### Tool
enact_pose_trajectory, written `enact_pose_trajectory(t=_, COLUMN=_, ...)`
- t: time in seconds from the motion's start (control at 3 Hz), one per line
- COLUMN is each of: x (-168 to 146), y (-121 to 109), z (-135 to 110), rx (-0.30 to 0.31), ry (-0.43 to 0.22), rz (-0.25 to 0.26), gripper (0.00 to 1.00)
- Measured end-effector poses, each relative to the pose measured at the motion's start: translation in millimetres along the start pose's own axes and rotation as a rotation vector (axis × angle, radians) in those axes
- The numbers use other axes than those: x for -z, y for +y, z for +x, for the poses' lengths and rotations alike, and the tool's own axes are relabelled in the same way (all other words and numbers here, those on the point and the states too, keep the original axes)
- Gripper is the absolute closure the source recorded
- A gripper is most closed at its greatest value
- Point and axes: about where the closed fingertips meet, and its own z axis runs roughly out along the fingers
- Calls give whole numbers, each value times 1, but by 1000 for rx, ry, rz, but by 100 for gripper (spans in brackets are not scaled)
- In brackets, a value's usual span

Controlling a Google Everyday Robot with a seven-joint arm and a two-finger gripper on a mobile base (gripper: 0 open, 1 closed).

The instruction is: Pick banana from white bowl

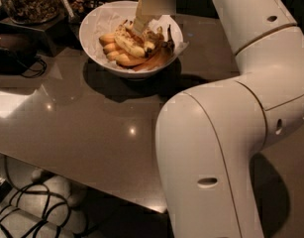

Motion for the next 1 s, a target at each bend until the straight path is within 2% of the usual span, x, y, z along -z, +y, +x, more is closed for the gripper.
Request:
enact_pose_trajectory(t=0.67, x=-39, y=-3, z=-7, rx=-30, ry=57, rz=-17, gripper=46)
enact_pose_trajectory(t=1.0, x=-40, y=-3, z=-7, rx=-31, ry=58, rz=-17, gripper=46)
